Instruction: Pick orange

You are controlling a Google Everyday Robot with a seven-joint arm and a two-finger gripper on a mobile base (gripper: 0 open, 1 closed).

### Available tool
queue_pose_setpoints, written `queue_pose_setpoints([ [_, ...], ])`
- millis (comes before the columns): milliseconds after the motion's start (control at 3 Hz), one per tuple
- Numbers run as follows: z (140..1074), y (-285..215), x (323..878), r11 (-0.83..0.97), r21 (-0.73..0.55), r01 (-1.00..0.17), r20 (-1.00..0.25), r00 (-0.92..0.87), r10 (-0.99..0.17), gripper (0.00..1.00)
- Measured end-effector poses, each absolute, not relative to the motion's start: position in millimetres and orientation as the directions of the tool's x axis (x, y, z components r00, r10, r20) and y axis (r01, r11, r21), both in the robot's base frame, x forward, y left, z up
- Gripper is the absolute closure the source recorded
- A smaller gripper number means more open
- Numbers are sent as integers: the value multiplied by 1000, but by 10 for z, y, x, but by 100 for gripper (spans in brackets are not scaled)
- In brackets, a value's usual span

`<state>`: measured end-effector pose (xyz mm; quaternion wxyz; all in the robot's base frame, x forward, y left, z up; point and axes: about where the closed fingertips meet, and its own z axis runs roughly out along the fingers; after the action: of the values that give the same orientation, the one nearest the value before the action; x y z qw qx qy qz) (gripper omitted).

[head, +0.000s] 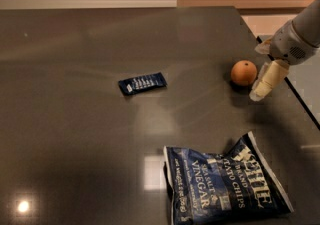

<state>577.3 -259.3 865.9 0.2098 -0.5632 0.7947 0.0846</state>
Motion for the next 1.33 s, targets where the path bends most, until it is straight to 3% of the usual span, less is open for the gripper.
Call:
queue_pose_setpoints([
  [333,8549,-2549,5848,358,-78,-930,-438,-291,-851,0],
  [667,8484,-2522,5893,364,-64,-929,-437,-302,-847,17],
  [1333,8550,-2406,5923,358,-49,-932,-463,-296,-835,64],
])
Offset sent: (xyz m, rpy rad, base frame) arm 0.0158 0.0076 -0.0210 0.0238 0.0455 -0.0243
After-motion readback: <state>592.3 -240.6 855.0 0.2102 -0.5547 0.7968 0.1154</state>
